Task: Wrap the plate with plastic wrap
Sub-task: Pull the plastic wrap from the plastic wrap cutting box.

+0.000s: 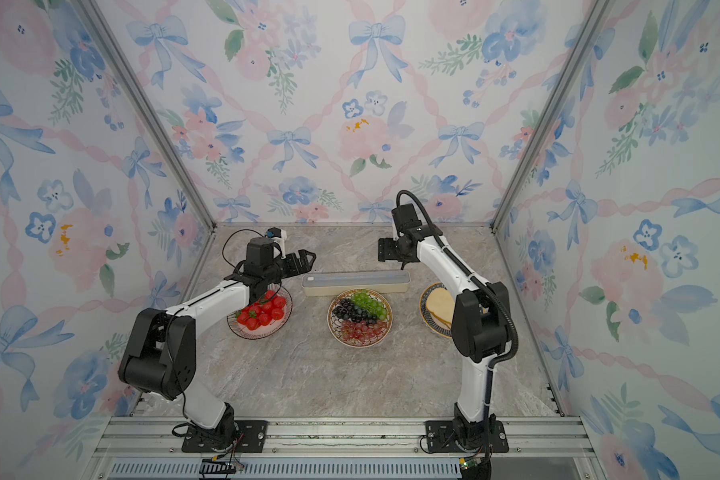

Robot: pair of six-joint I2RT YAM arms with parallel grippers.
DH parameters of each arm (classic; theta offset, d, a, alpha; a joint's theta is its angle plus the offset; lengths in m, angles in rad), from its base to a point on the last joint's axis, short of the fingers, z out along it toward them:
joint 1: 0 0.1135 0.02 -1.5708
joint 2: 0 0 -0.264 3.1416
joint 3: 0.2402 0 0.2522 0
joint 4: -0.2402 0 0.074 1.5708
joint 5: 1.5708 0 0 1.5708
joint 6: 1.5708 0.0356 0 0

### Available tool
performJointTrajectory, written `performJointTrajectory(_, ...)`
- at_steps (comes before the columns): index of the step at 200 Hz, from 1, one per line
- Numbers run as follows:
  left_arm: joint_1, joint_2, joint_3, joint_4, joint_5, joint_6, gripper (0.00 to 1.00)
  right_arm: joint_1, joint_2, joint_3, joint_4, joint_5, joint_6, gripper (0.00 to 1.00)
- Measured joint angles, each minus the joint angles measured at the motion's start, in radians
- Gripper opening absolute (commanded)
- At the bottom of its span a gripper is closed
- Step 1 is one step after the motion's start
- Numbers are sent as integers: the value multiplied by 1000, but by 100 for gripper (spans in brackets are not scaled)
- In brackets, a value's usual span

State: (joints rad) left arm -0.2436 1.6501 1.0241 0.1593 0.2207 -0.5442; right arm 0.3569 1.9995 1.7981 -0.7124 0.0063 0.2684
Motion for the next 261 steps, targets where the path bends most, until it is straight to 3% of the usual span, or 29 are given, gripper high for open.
performJointTrajectory(53, 17, 119, -4, -1, 90, -36, 98, 31, 169, 100, -111, 31, -8, 86)
performJointTrajectory(154, 7, 154, -4, -3, 163, -37, 98, 31, 174, 94, -160, 68, -7, 84)
performJointTrajectory(261, -27, 173, 0, -3, 124, -44, 98, 61, 148, 17, 50, -218, 156, 79)
